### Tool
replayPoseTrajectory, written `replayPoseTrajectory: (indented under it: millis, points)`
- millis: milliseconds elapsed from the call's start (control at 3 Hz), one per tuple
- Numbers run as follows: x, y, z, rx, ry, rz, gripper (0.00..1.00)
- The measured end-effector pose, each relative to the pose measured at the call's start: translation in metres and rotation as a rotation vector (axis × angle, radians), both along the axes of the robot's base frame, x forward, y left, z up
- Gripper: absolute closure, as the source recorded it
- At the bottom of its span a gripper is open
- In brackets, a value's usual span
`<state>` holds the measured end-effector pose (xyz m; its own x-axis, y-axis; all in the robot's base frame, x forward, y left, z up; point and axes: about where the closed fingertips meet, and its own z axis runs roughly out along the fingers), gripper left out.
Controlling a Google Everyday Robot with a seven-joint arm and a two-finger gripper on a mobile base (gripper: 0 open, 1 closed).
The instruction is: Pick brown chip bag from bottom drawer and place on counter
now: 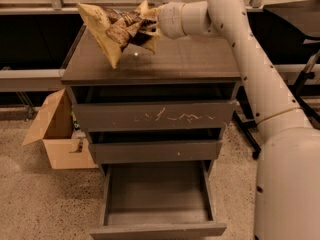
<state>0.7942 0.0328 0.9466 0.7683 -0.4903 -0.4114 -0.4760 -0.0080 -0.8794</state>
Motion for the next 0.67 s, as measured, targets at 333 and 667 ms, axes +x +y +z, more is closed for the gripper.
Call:
replayPoseTrajectory:
  millis: [333, 667]
  points:
    - [0.024, 0.003, 0.004, -0.020, -0.002, 0.006, 1.00]
    - [0.046, 0.003, 0.000, -0.048, 0.004, -0.025, 0.85]
